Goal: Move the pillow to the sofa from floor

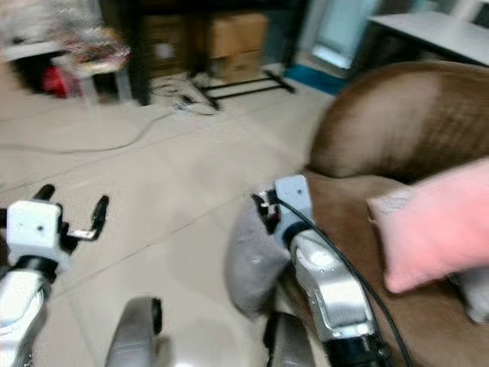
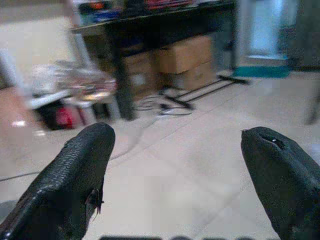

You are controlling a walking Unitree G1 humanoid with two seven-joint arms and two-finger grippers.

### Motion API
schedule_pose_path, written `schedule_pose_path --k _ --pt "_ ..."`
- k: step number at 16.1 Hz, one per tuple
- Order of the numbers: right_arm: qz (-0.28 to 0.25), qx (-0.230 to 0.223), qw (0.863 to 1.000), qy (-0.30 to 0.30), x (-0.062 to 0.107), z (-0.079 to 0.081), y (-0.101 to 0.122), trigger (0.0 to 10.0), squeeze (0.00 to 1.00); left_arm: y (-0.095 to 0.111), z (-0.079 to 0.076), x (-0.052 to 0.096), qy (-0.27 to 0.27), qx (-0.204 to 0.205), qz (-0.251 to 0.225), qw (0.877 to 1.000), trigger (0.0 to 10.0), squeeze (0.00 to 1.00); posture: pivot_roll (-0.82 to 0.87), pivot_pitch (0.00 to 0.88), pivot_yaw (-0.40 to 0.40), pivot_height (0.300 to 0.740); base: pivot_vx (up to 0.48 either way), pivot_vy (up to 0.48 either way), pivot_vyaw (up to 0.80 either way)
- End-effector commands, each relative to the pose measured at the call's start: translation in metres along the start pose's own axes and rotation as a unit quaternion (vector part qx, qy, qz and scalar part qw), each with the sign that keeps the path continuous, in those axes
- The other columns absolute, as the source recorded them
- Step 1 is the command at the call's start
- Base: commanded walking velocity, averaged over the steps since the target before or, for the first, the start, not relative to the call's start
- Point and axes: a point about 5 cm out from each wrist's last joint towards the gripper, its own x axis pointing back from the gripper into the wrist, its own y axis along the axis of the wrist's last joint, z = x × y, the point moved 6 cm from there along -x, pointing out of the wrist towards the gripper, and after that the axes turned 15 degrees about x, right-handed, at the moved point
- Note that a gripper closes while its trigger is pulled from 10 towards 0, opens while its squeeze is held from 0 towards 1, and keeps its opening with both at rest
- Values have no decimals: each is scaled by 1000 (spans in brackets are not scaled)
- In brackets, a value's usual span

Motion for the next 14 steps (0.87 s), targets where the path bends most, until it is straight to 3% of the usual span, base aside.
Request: schedule_pose_path --k 1,5,7,10,14 --pt "-1 -1 1000 -9 -1 -6 1 10000 0 3 -2 0 -7 0 -3 1000 10000 0 16 0 -77 560 334 0 0" --pt "-3 13 1000 -6 -3 -5 2 10000 0 3 -2 1 -10 0 -2 1000 10000 0 17 0 -78 560 337 0 0" --pt "-10 36 999 17 -2 2 4 10000 0 2 -2 2 -10 0 -1 1000 10000 0 17 0 -79 560 334 0 616" --pt "-5 11 1000 22 -2 3 1 10000 0 1 -3 2 -12 -1 0 1000 10000 0 18 0 -81 560 299 0 533" --pt "-16 39 997 67 2 14 0 10000 0 -3 -7 4 -17 -6 5 1000 10000 0 15 0 -82 560 0 0 0"
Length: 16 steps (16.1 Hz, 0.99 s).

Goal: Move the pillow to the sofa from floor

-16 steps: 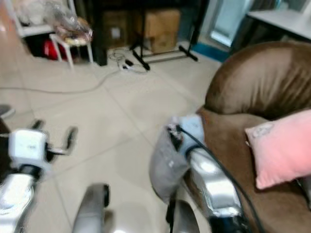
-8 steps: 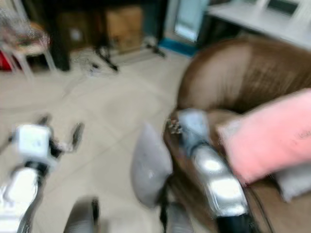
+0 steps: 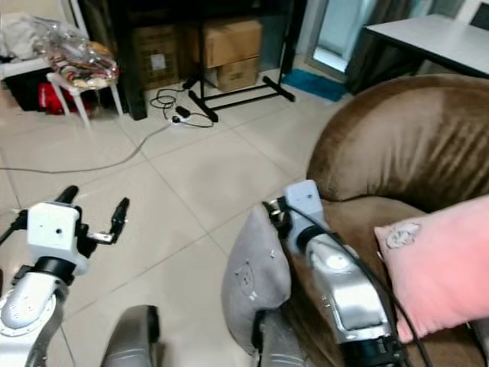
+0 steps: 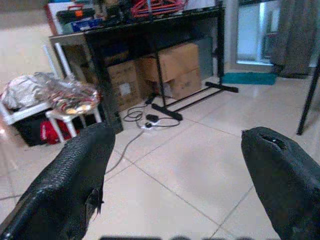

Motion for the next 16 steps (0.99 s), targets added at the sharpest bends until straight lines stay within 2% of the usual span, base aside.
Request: schedule_pose_path --k 1,7,12,14,16 --pt "-4 8 1000 8 -1 2 1 10000 0 -1 0 1 2 -6 2 1000 10000 0 15 0 -83 555 0 0 0" --pt "3 13 1000 15 -8 1 -5 10000 0 -3 2 4 7 -12 5 1000 10000 0 29 0 -90 505 0 0 0" --pt "21 -16 1000 3 -13 -8 -14 10000 0 -5 8 6 8 -25 16 1000 10000 0 39 0 -80 450 0 0 0" --pt "26 -27 999 4 -16 -7 -18 10000 0 -4 9 6 8 -27 18 999 10000 0 40 0 -73 430 0 0 0" --pt "30 -35 999 24 -24 3 -19 10000 0 -4 12 6 3 -37 23 999 10000 0 59 0 -88 425 0 0 0"
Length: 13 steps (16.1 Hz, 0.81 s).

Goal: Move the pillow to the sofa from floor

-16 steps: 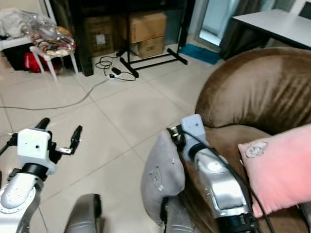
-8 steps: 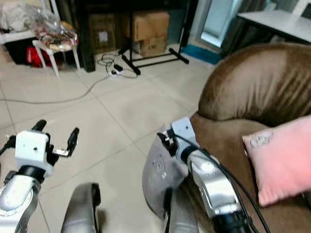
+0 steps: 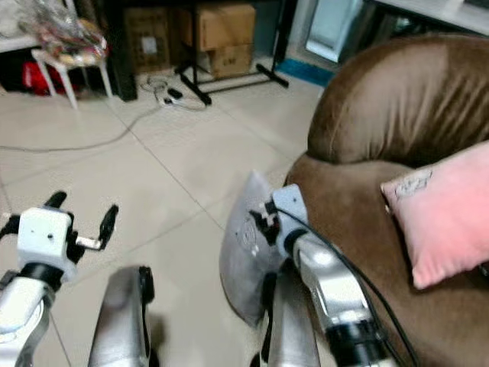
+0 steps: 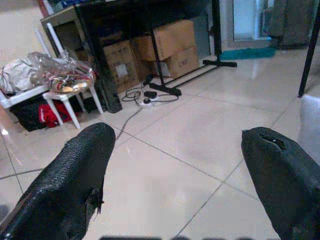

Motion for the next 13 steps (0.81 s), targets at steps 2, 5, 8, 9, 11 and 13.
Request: schedule_pose_path --k 2,5,8,9,11,13 --pt "-20 -49 999 11 -12 4 8 10000 1000 6 1 -1 -11 -9 1 1000 10000 0 57 0 -80 425 0 0 0" --pt "-11 -55 998 -7 -29 1 7 10000 1000 2 -12 -1 -57 -16 21 998 10000 0 49 0 -68 425 0 0 0" --pt "25 -62 995 -74 -45 -17 0 10000 1000 -3 -32 6 -123 -3 51 991 10000 0 63 0 -69 425 0 0 0" --pt "42 -53 993 -101 -50 -25 -4 10000 1000 -9 -41 14 -157 -4 74 985 10000 0 68 0 -71 425 0 0 0" --pt "76 -18 991 -111 -56 -26 -11 10000 1000 -13 -47 24 -183 5 96 978 10000 0 74 0 -67 425 0 0 0" --pt "121 30 986 -114 -58 -23 -23 10000 1000 -16 -49 31 -198 9 115 973 10000 0 82 0 -65 425 0 0 0"
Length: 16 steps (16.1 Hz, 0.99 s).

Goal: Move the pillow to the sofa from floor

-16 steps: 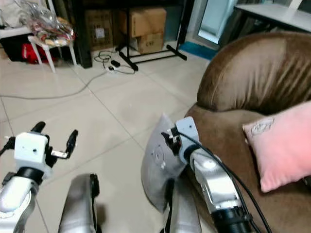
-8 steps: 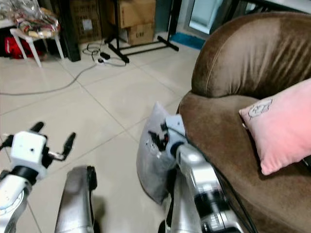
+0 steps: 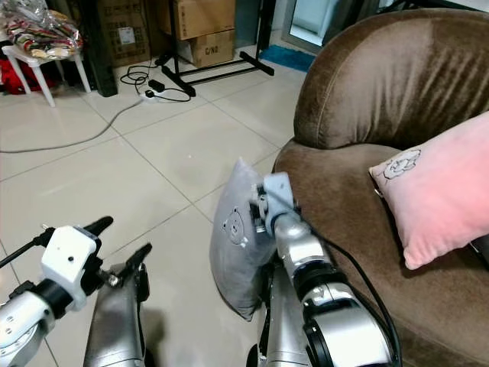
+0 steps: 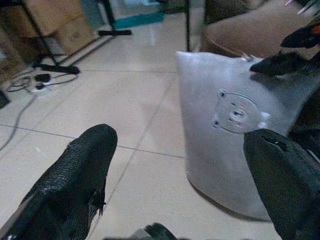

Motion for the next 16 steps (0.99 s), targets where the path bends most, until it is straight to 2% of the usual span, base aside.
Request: schedule_pose_path --k 1,2,4,5,6,7,8,12,16 --pt "11 21 1000 -5 -2 -1 1 10000 82 1 -6 2 -17 5 5 1000 10000 0 84 0 -66 425 0 0 0" --pt "61 -17 996 63 0 28 -21 10000 0 0 -12 6 -38 19 18 999 10000 0 86 0 -68 425 0 0 0" --pt "68 -32 994 80 1 39 -26 10000 0 -2 -13 9 -39 19 22 999 10000 0 94 0 -75 425 0 0 0" --pt "75 -22 993 86 2 44 -33 10000 0 -2 -13 9 -38 19 24 999 10000 0 98 0 -76 425 0 0 0" --pt "81 -15 993 90 3 48 -39 9020 0 -3 -15 9 -40 22 26 999 10000 0 103 0 -78 425 0 0 0" --pt "88 -14 992 90 4 50 -43 2314 0 -3 -18 10 -45 27 28 998 10000 0 106 0 -79 425 0 0 0" --pt "92 -24 991 90 4 51 -44 0 0 -3 -20 11 -48 30 32 998 10000 0 107 0 -79 425 0 0 0" --pt "75 -23 992 103 4 59 -33 0 0 -8 -23 13 -66 40 50 996 10000 0 115 0 -81 425 0 0 0" --pt "74 -23 991 110 4 63 -31 0 0 -8 -24 11 -72 44 54 995 10000 0 120 0 -81 425 0 0 0"
